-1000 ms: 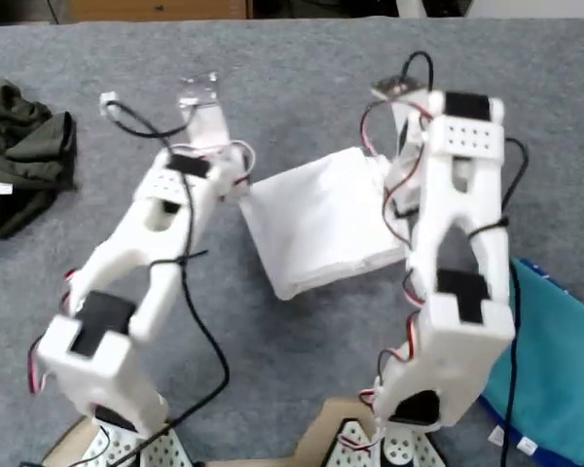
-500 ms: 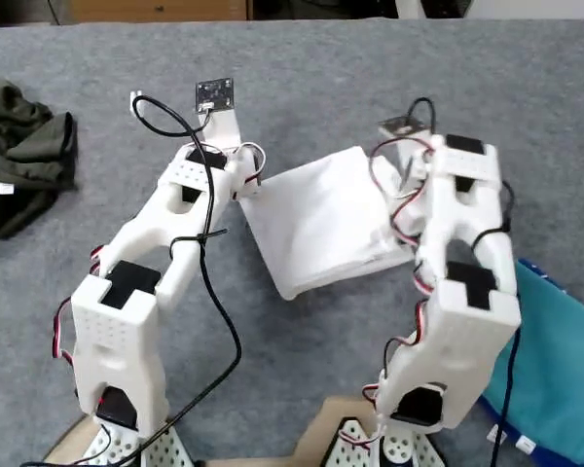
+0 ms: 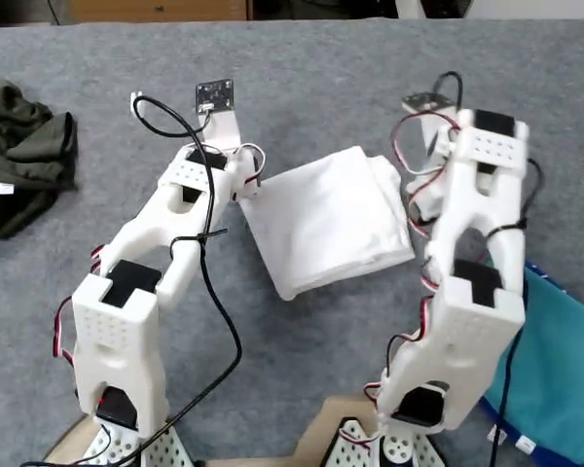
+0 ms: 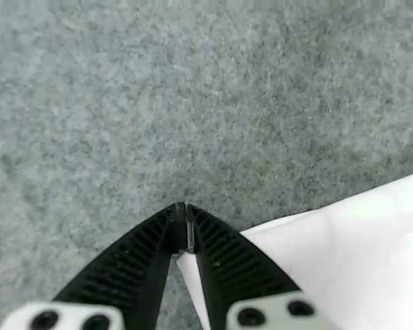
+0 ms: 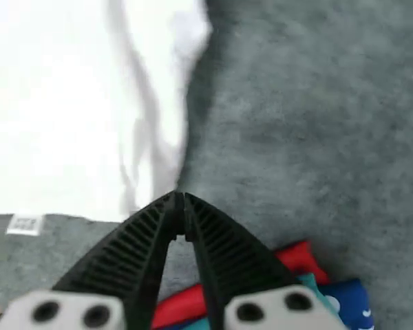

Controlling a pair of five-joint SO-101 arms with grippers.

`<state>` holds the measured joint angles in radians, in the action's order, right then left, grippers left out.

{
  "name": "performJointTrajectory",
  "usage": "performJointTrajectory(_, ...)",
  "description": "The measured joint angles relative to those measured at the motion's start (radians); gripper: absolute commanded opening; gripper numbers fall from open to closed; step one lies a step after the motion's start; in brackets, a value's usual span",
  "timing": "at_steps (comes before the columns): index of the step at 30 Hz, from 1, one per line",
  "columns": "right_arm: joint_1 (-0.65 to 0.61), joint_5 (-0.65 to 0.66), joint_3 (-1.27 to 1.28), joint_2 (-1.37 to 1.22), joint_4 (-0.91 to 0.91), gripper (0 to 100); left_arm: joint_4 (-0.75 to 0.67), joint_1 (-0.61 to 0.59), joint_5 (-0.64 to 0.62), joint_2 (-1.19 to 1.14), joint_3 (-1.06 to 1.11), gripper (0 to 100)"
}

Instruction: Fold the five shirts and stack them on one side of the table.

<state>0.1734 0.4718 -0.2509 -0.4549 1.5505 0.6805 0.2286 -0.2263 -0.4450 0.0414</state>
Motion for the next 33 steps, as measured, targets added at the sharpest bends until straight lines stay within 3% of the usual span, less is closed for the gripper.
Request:
performJointTrajectory(8, -0.183, -0.043, 0.002, 0.003, -0.018, 0.5, 0.000, 0.000, 0.002, 0.000, 0.000, 2)
performJointTrajectory(14, -0.176, -0.044, 0.044, -0.097, -0.095, 0.5, 0.000, 0.000, 0.002, 0.000, 0.000, 2)
performJointTrajectory(24, -0.049, -0.008, 0.049, -0.161, -0.150, 0.5, 0.000, 0.000, 0.002, 0.000, 0.000, 2)
performJointTrajectory(33, -0.124, 0.003, -0.118, -0.164, -0.018, 0.5, 0.000, 0.000, 0.000, 0.000, 0.000, 2)
